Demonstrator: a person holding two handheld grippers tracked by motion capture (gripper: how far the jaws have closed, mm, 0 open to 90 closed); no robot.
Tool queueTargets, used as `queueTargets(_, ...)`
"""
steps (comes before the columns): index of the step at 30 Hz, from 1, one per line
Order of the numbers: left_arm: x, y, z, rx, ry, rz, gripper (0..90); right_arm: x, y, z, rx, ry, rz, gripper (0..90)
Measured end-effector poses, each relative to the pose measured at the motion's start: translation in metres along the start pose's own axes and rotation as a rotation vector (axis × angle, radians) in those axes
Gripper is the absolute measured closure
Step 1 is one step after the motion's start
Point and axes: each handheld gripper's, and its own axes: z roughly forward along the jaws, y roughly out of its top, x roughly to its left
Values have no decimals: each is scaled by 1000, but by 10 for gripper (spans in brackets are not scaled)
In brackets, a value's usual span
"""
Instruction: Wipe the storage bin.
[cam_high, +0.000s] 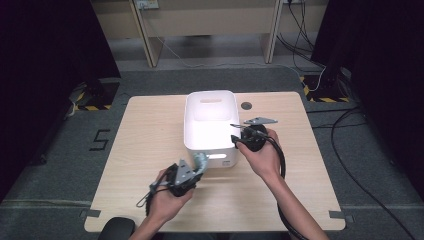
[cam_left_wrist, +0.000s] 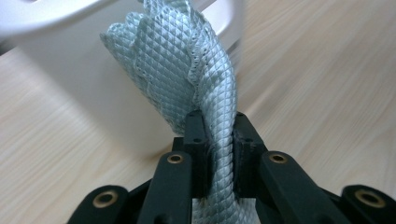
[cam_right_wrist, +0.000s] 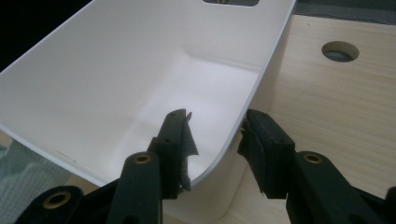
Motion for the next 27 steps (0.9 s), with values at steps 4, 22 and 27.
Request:
queueTargets(4,24,-17,-15,9,50,-65,790,0,0,-2,6,10,18,615)
queueTargets(22,73,-29,-10,31,170,-161,787,16,-2,-10,27,71,14,574)
queueTargets(27,94,-40,1,74,210,-212,784,9,6,-21,-9,105,48,560)
